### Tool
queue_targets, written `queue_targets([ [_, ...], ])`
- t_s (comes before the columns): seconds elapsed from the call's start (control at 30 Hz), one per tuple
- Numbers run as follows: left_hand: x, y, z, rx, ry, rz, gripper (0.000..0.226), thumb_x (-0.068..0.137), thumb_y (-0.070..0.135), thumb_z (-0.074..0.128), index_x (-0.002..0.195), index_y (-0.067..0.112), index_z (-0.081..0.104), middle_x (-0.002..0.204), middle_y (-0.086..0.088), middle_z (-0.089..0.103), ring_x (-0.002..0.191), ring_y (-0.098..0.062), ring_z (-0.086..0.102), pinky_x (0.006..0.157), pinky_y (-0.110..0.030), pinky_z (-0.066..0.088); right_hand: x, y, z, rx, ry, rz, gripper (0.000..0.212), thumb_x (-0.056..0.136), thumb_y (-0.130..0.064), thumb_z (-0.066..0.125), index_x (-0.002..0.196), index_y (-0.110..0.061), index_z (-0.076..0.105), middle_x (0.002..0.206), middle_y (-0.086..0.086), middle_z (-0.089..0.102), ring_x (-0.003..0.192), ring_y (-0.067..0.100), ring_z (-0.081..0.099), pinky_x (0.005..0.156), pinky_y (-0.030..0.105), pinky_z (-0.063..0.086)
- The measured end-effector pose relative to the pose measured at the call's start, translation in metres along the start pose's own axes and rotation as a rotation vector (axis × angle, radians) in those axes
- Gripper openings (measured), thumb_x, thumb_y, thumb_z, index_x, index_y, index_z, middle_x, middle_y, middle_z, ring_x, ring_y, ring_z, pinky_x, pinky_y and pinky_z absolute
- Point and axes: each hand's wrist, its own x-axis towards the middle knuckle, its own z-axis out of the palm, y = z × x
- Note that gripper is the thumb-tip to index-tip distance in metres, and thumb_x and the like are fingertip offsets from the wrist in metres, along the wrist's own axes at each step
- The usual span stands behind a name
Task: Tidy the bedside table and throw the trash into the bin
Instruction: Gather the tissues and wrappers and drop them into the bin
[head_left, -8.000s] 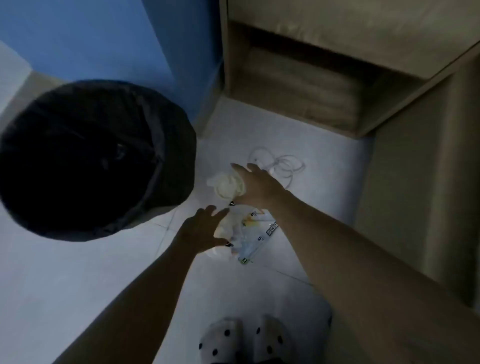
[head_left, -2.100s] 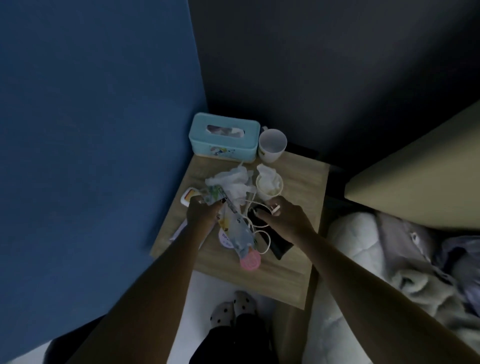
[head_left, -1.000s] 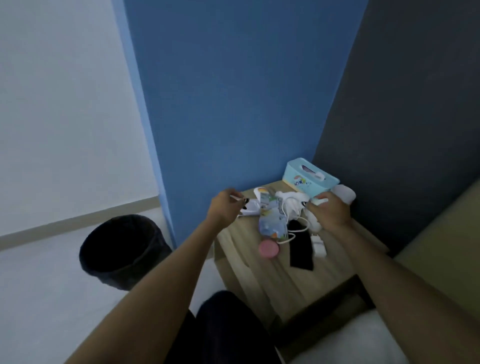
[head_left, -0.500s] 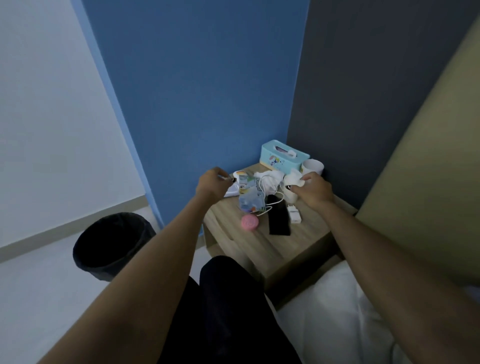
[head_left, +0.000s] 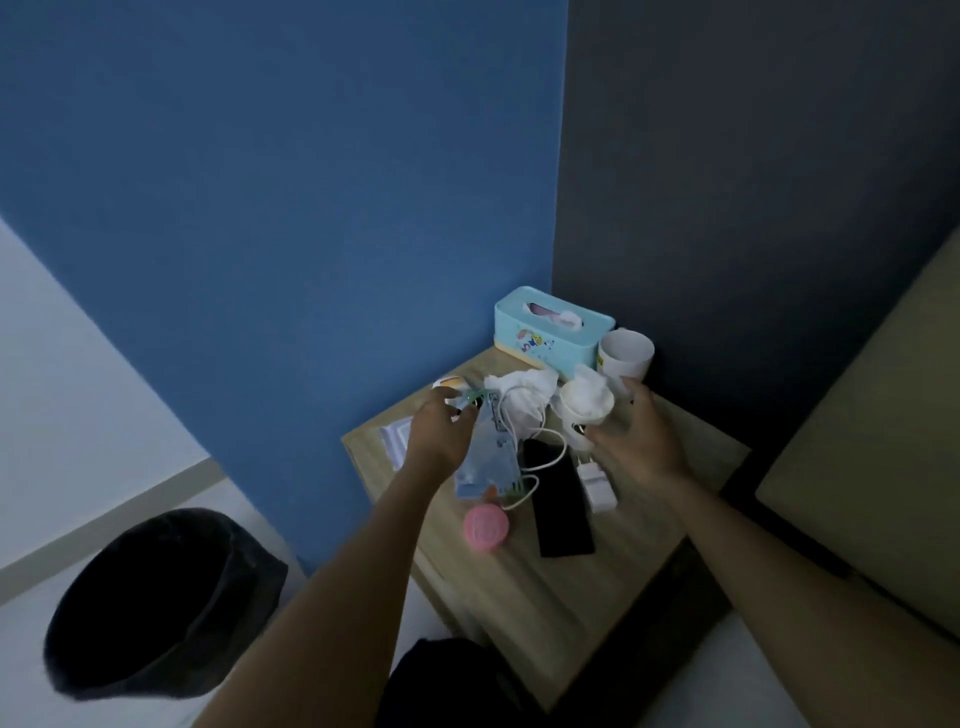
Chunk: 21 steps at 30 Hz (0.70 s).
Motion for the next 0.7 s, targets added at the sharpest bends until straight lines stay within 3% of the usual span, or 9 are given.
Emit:
queue_targets([
  [0.17, 0.073, 0.002, 0.031, 0.126, -0.043, 0.011, 0.035, 0.092, 0.025, 0.056, 0.12, 0.005, 0.052, 0.118, -0.017, 0.062, 0.108, -0.034, 0.06, 0.087, -0.034, 0.044, 0.035, 0.013, 0.028, 0.066, 0.053, -0.083, 0.091, 0.065, -0.041, 0.079, 0.141, -0.036, 0.031, 0.142, 0.003, 0.045, 0.13, 0.023, 0.044, 0.101, 0.044, 0.046],
  [0.3, 0.115, 0.008, 0.054, 0.209, -0.097, 0.023, 0.044, 0.089, 0.032, 0.06, 0.124, 0.008, 0.05, 0.125, -0.017, 0.06, 0.116, -0.032, 0.056, 0.091, -0.035, 0.043, 0.055, 0.014, 0.047, 0.065, 0.069, -0.108, 0.093, 0.066, -0.041, 0.079, 0.145, -0.033, 0.03, 0.142, -0.002, 0.044, 0.13, 0.019, 0.043, 0.103, 0.042, 0.045],
  [0.43, 0.146, 0.009, 0.083, 0.281, -0.191, 0.077, 0.056, 0.082, 0.037, 0.067, 0.128, 0.011, 0.049, 0.132, -0.015, 0.056, 0.123, -0.032, 0.052, 0.099, -0.036, 0.042, 0.067, 0.023, 0.062, 0.071, 0.086, -0.075, 0.083, 0.064, -0.053, 0.068, 0.137, -0.033, 0.037, 0.134, -0.003, 0.052, 0.122, 0.019, 0.052, 0.095, 0.04, 0.05],
  [0.57, 0.159, 0.0, 0.11, 0.443, -0.381, 0.111, 0.06, 0.082, 0.037, 0.069, 0.135, 0.016, 0.049, 0.143, -0.01, 0.047, 0.132, -0.027, 0.043, 0.106, -0.034, 0.034, 0.073, 0.033, 0.071, 0.055, 0.115, -0.075, 0.064, 0.073, -0.041, 0.073, 0.129, -0.026, 0.046, 0.127, -0.001, 0.055, 0.113, 0.016, 0.054, 0.086, 0.028, 0.046],
  [0.7, 0.162, -0.007, 0.12, 0.536, -0.423, 0.153, 0.061, 0.079, 0.037, 0.073, 0.133, 0.017, 0.053, 0.144, -0.008, 0.047, 0.134, -0.025, 0.04, 0.105, -0.03, 0.032, 0.074, 0.035, 0.074, 0.028, 0.111, -0.074, 0.066, 0.071, -0.045, 0.07, 0.129, -0.026, 0.044, 0.127, 0.0, 0.052, 0.112, 0.017, 0.054, 0.083, 0.029, 0.047],
])
